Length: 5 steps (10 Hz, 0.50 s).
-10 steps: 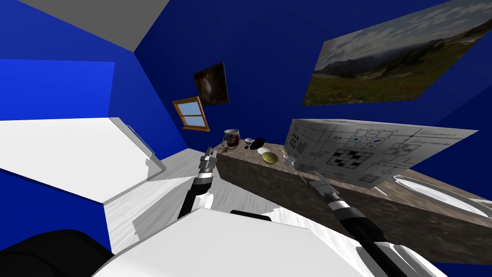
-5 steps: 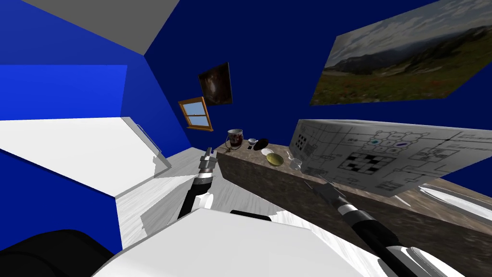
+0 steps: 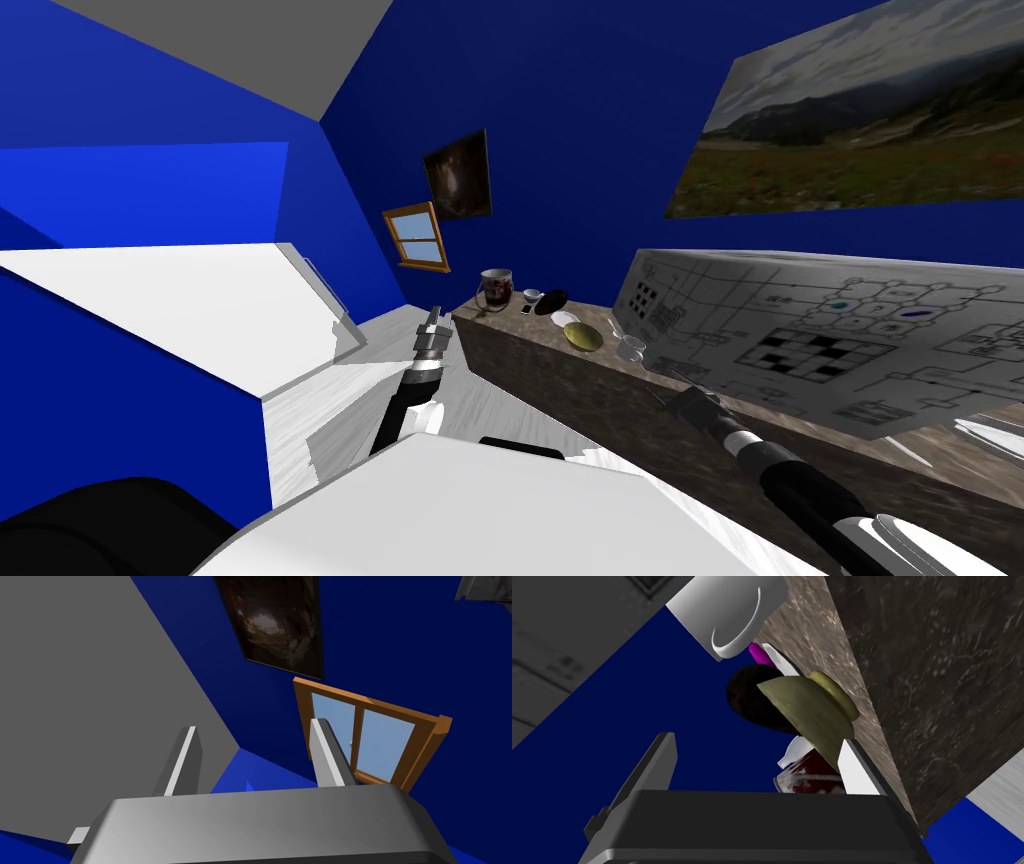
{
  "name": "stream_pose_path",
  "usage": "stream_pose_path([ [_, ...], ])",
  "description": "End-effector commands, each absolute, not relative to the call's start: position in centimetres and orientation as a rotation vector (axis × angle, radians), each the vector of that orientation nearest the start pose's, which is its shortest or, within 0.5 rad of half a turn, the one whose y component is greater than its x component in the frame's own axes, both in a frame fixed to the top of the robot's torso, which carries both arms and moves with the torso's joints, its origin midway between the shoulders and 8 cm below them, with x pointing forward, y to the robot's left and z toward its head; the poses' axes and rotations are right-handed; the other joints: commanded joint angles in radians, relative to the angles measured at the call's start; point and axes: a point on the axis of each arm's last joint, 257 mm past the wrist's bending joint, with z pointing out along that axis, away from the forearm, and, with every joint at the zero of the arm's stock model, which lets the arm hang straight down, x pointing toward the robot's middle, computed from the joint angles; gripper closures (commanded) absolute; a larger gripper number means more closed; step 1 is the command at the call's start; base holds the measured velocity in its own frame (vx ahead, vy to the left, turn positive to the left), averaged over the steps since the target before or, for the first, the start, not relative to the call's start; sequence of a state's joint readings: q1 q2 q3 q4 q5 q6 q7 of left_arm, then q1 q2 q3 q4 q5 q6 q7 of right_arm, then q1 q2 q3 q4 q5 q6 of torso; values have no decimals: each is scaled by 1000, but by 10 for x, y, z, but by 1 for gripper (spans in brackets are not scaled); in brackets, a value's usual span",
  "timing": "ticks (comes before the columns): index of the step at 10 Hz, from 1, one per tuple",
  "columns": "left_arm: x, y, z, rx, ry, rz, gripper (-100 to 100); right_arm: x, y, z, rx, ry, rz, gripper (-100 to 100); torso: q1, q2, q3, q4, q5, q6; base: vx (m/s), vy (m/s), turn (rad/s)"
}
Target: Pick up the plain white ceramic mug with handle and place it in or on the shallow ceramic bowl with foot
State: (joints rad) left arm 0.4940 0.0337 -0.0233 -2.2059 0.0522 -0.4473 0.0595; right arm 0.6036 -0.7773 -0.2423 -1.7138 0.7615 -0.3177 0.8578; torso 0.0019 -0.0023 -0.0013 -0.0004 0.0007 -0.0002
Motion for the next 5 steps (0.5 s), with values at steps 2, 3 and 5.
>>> stream_pose_path([
  [2, 367, 279, -18, -796, 674, -1384, 0, 348, -516, -264, -949, 1755, -623, -100, 0, -1, 0, 0, 0, 0, 59, 35, 96],
  [3, 367, 279, -18, -796, 674, -1384, 0, 345, -525, -267, -994, 1766, -647, -100, 0, -1, -1, 0, 0, 0, 68, 36, 99],
  [5, 367, 279, -18, -796, 674, -1384, 0, 341, -541, -272, -1075, 1785, -688, -100, 0, -2, -1, 0, 0, 0, 60, 24, 84],
])
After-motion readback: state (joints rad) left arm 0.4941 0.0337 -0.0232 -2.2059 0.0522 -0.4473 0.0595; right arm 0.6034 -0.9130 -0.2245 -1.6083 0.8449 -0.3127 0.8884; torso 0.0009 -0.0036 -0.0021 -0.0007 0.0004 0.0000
